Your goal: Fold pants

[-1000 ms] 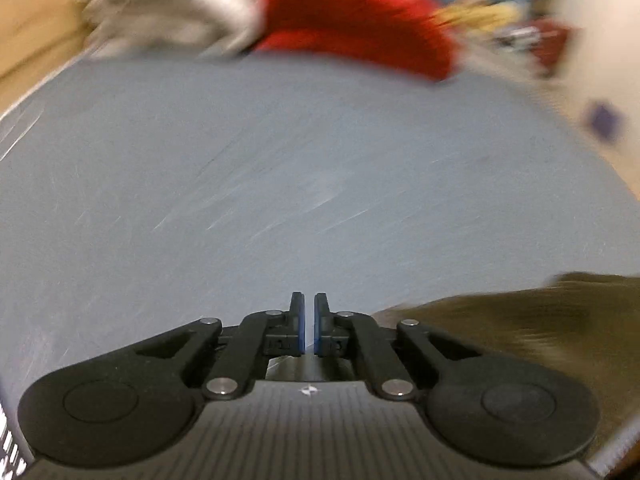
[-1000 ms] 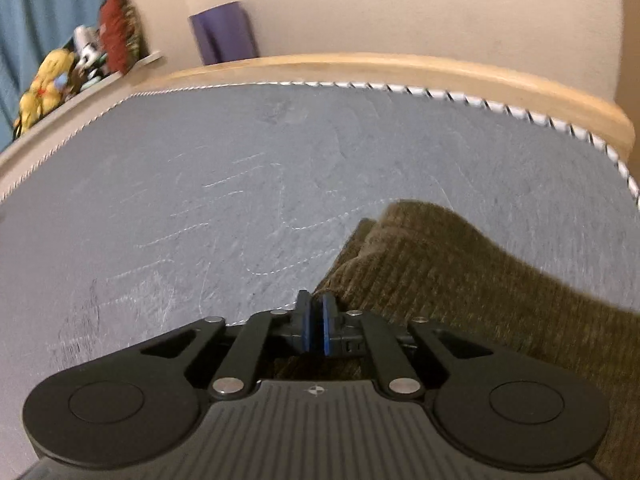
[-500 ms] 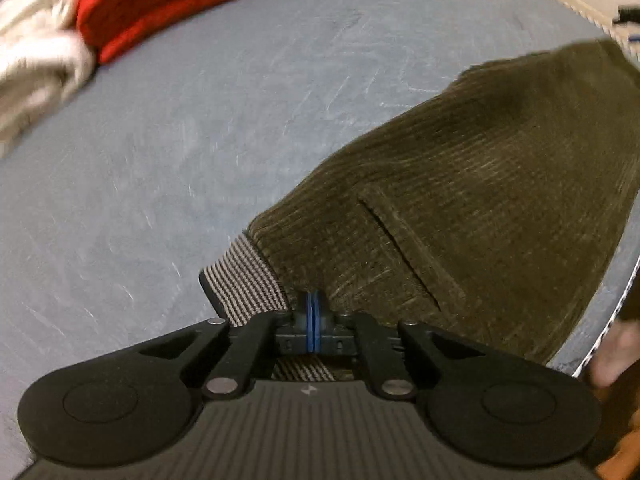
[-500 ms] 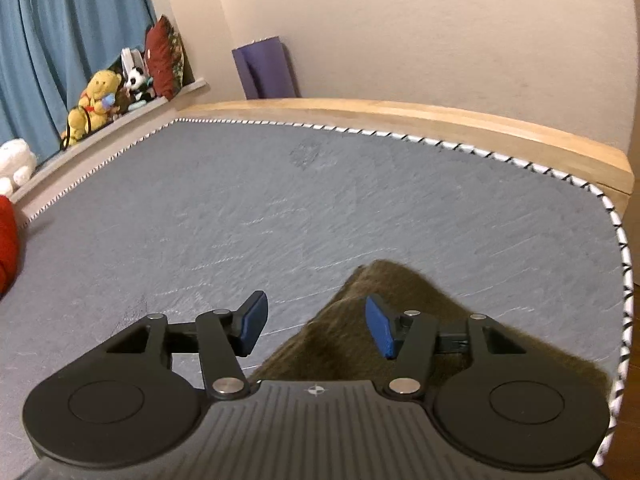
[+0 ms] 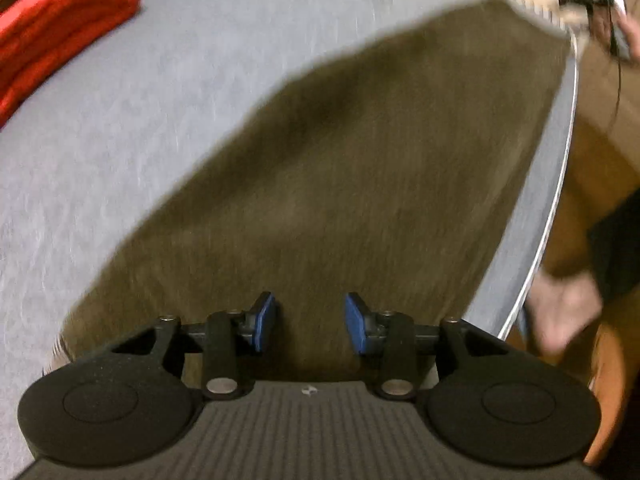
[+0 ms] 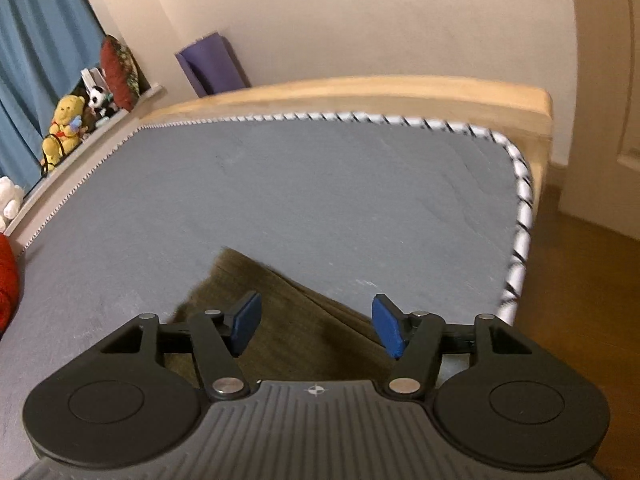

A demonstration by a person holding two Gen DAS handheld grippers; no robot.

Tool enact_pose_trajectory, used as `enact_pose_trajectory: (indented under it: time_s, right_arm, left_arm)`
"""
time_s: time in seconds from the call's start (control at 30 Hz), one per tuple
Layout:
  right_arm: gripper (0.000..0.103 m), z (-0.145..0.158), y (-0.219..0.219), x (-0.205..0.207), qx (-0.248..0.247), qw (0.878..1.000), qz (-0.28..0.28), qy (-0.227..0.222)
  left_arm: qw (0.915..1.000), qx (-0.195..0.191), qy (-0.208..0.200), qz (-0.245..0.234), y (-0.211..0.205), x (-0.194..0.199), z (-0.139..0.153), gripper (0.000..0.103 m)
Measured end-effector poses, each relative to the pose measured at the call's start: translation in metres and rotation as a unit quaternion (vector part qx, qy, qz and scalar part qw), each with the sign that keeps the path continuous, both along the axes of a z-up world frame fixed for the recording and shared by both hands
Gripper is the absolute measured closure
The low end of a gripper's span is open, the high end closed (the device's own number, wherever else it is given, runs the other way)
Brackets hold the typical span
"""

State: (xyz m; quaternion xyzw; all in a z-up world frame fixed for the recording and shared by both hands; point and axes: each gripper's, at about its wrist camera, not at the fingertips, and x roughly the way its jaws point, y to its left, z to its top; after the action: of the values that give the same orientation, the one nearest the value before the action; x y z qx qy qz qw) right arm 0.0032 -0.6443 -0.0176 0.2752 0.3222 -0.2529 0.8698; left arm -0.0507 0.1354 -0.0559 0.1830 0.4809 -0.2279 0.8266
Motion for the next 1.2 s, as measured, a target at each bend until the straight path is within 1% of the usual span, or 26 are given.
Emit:
enact_pose_trajectory:
  time_s: [0.03,0.1,0.17,0.27,0.33,0.37,0.43,0.5,0.57,0.63,0.67,0.73,0.8,0.83,0.87,0.93,1.0,1.03,1.1,1.13,1.17,1.2]
  right_arm:
    - [0.039,-0.004,-0.005,-0.004,0.005,1.0,-0.005,0.005]
    - [0.039,-0.012,-0.015,-0.011,0.024,1.0,-0.01,0.01]
    - [0.039,-0.022,-0.024,-0.016,0.055,0.998,-0.004,0.01]
    - [0.039,-0.033,-0.029,-0.02,0.079,0.997,0.002,0.008]
    - [0.039,-0.042,-0.031,-0.021,0.114,0.993,-0.004,-0.005]
    - [0.038,-0.047,-0.032,-0.023,0.127,0.992,-0.012,-0.015]
    - [0.037,-0.049,-0.031,-0.023,0.132,0.99,-0.025,-0.03]
    - [0.037,-0.05,-0.028,-0.024,0.138,0.989,-0.042,-0.04]
    - [0.045,-0.049,-0.026,-0.022,0.128,0.99,-0.049,-0.034]
    - [0.068,-0.05,-0.025,-0.021,0.114,0.991,-0.059,-0.023]
    - [0.069,-0.052,-0.026,-0.022,0.117,0.991,-0.066,-0.026]
    - [0.077,-0.051,-0.025,-0.022,0.121,0.989,-0.079,-0.032]
    - [0.079,-0.041,-0.02,-0.02,0.108,0.99,-0.088,-0.035]
    - [0.08,-0.03,-0.012,-0.017,0.095,0.991,-0.086,-0.045]
    - [0.08,-0.017,-0.002,-0.013,0.082,0.992,-0.075,-0.06]
    - [0.08,0.022,0.031,-0.004,0.042,0.994,-0.022,-0.102]
    - [0.082,0.06,0.077,0.002,0.0,0.988,0.061,-0.143]
    - [0.083,0.076,0.105,0.003,-0.02,0.981,0.107,-0.161]
    - [0.083,0.101,0.169,0.0,-0.049,0.958,0.211,-0.19]
    - [0.084,0.108,0.202,-0.004,-0.059,0.942,0.262,-0.202]
    - [0.084,0.113,0.241,-0.009,-0.069,0.921,0.322,-0.21]
    - [0.084,0.113,0.272,-0.014,-0.074,0.901,0.369,-0.214]
  left_arm:
    - [0.9998,-0.011,-0.018,0.002,-0.003,0.001,0.01,0.054]
    - [0.999,-0.025,-0.035,0.011,-0.009,0.003,0.02,0.047]
    - [0.9986,-0.024,-0.044,0.016,-0.018,0.005,0.024,0.047]
    - [0.9988,-0.015,-0.045,0.014,-0.026,0.008,0.019,0.047]
    - [0.9989,-0.01,-0.044,0.014,-0.035,0.023,0.015,0.047]
    - [0.9988,-0.01,-0.044,0.018,-0.034,0.024,0.016,0.047]
    - [0.9987,-0.01,-0.043,0.026,-0.034,0.032,0.017,0.047]
    - [0.9985,-0.006,-0.045,0.033,-0.038,0.041,0.009,0.047]
    - [0.9983,-0.005,-0.045,0.036,-0.037,0.042,0.011,0.047]
    - [0.9982,-0.006,-0.047,0.037,-0.036,0.042,0.012,0.047]
    - [0.9981,-0.005,-0.049,0.036,-0.036,0.042,0.014,0.047]
    - [0.9979,-0.004,-0.053,0.036,-0.037,0.042,0.014,0.047]
    - [0.9977,-0.006,-0.056,0.038,-0.036,0.042,0.015,0.047]
    - [0.9975,-0.007,-0.058,0.04,-0.035,0.042,0.016,0.047]
    - [0.9973,-0.007,-0.06,0.042,-0.034,0.042,0.016,0.047]
    - [0.9967,-0.008,-0.063,0.051,-0.03,0.042,0.018,0.047]
    - [0.9958,-0.011,-0.067,0.062,-0.025,0.043,0.019,0.047]
    - [0.9953,-0.012,-0.068,0.068,-0.023,0.044,0.02,0.047]
    - [0.994,-0.016,-0.068,0.084,-0.017,0.046,0.021,0.047]
    - [0.9935,-0.019,-0.067,0.09,-0.013,0.047,0.021,0.047]
    - [0.9929,-0.022,-0.065,0.097,-0.01,0.049,0.021,0.047]
    - [0.9923,-0.025,-0.063,0.104,-0.007,0.05,0.021,0.047]
